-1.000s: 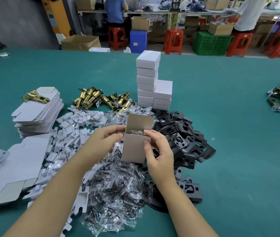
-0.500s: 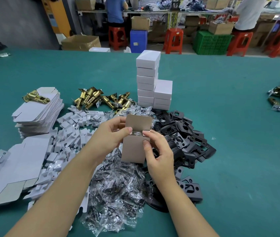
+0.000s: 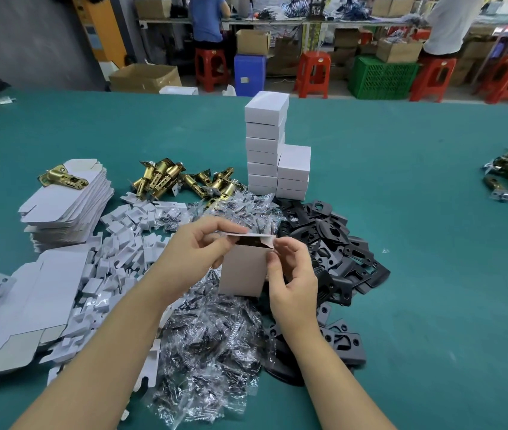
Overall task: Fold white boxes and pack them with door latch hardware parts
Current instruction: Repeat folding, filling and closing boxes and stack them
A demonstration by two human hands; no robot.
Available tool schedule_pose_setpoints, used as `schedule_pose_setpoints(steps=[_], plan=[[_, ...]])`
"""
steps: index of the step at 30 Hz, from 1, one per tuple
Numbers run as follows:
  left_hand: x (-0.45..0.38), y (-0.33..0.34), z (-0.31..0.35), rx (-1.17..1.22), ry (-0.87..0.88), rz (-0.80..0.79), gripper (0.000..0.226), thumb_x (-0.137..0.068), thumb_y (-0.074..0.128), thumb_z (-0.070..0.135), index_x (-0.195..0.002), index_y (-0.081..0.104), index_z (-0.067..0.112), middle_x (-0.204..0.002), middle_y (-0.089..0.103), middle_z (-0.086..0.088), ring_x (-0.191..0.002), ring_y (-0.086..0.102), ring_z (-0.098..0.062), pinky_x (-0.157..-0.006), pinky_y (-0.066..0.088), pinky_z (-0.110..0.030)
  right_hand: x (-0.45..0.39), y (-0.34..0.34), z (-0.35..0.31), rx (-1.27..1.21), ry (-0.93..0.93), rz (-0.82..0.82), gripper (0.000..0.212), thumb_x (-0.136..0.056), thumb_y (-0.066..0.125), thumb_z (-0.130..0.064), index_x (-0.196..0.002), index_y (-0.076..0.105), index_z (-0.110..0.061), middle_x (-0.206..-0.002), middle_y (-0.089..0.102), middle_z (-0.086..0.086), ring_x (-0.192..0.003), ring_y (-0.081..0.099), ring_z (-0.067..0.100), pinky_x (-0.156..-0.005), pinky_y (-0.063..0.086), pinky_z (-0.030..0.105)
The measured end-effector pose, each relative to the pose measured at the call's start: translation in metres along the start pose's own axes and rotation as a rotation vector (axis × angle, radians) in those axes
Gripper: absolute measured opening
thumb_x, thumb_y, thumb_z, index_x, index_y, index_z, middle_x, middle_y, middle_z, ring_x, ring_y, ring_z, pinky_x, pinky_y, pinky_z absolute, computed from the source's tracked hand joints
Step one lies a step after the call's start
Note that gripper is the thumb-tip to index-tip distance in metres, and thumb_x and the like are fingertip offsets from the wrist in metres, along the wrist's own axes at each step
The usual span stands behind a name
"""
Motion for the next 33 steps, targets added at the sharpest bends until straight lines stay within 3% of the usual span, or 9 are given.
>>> schedule_pose_setpoints(steps=[2,4,10,12,15,20,24,28,33], plan=[[0.003,-0.002,-0.001,-0.051,0.023,-0.025,0.025,-0.098,0.065,0.012,-0.098,0.078,0.033,-0.092,0.068,-0.017,-0.071,0.056,-0.032,-0.068,0.052,-0.036,-0.001,0.000,0.000,-0.020,0.027,0.013,0.022,-0.099,0.060,-0.031,-0.117,0.056,-0.044,-0.113,0.071,-0.021,-0.110,0.068,0.006,-0.080,0.053,0.014],[0.003,-0.002,-0.004,-0.093,0.033,-0.031,0.015,-0.096,0.069,0.022,-0.095,0.078,0.033,-0.109,0.070,0.010,-0.082,0.059,-0.039,-0.076,0.055,-0.047,0.000,0.000,-0.001,-0.018,0.036,0.000,0.028,-0.099,0.058,-0.038,-0.123,0.054,-0.051,-0.121,0.070,-0.022,-0.116,0.066,0.007,-0.085,0.055,0.019],[0.000,0.001,-0.012,-0.194,0.101,0.007,0.017,-0.092,0.074,0.022,-0.095,0.075,0.039,-0.080,0.064,0.015,-0.080,0.062,-0.025,-0.072,0.054,-0.039,0.000,-0.001,-0.001,0.002,0.010,0.013,0.030,-0.100,0.047,-0.046,-0.121,0.067,-0.051,-0.122,0.070,-0.019,-0.116,0.065,0.015,-0.091,0.057,0.041],[0.001,0.000,-0.011,-0.314,0.151,-0.014,0.028,-0.092,0.073,0.024,-0.101,0.071,0.051,-0.089,0.063,0.023,-0.077,0.058,-0.004,-0.070,0.046,-0.017,0.000,-0.001,-0.002,0.040,-0.013,0.008,0.026,-0.099,0.052,-0.047,-0.120,0.066,-0.054,-0.123,0.068,-0.021,-0.118,0.065,0.014,-0.093,0.057,0.043],[0.002,0.002,-0.008,-0.460,0.217,-0.019,0.042,-0.094,0.068,0.025,-0.119,0.059,0.059,-0.111,0.059,0.031,-0.105,0.054,0.007,-0.083,0.040,-0.004,0.000,0.000,-0.001,0.078,-0.009,-0.005,0.028,-0.099,0.055,-0.046,-0.126,0.061,-0.053,-0.128,0.067,-0.021,-0.122,0.063,0.012,-0.095,0.057,0.045],[0.002,0.003,-0.010,-0.462,0.230,-0.004,0.041,-0.094,0.069,0.023,-0.122,0.061,0.052,-0.111,0.061,0.025,-0.100,0.056,-0.002,-0.081,0.044,-0.010,-0.001,-0.001,-0.001,0.108,-0.031,-0.026,0.030,-0.100,0.055,-0.042,-0.129,0.060,-0.046,-0.130,0.063,-0.033,-0.126,0.060,0.002,-0.102,0.053,0.031],[0.003,0.001,-0.006,-0.472,0.245,0.011,0.031,-0.087,0.066,0.045,-0.115,0.062,0.058,-0.110,0.063,0.026,-0.103,0.056,-0.005,-0.084,0.045,-0.017,-0.001,0.000,-0.004,0.133,-0.094,-0.031,0.030,-0.101,0.056,-0.037,-0.130,0.063,-0.037,-0.129,0.063,-0.028,-0.125,0.059,-0.001,-0.101,0.049,0.019],[0.005,0.001,-0.001,-0.503,0.276,0.028,0.030,-0.085,0.064,0.047,-0.113,0.064,0.057,-0.120,0.062,0.034,-0.121,0.054,0.007,-0.102,0.043,-0.018,0.000,0.000,-0.002,0.147,-0.115,-0.015,0.029,-0.101,0.060,-0.032,-0.130,0.066,-0.029,-0.129,0.066,-0.017,-0.123,0.061,0.002,-0.100,0.050,0.021],[0.005,0.002,0.009,-0.512,0.291,0.005,0.030,-0.085,0.064,0.045,-0.114,0.069,0.048,-0.123,0.060,0.035,-0.123,0.055,0.009,-0.105,0.040,-0.012,0.002,-0.001,-0.005,0.141,-0.140,0.016,0.028,-0.103,0.055,-0.039,-0.128,0.066,-0.033,-0.126,0.067,-0.021,-0.120,0.063,0.005,-0.097,0.055,0.030]])
Point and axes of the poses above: each hand's wrist, its own x-axis away from the middle knuckle, its own y-axis out of the palm, z = x × y, the point moved 3 cm from there along -x, towards the middle knuckle
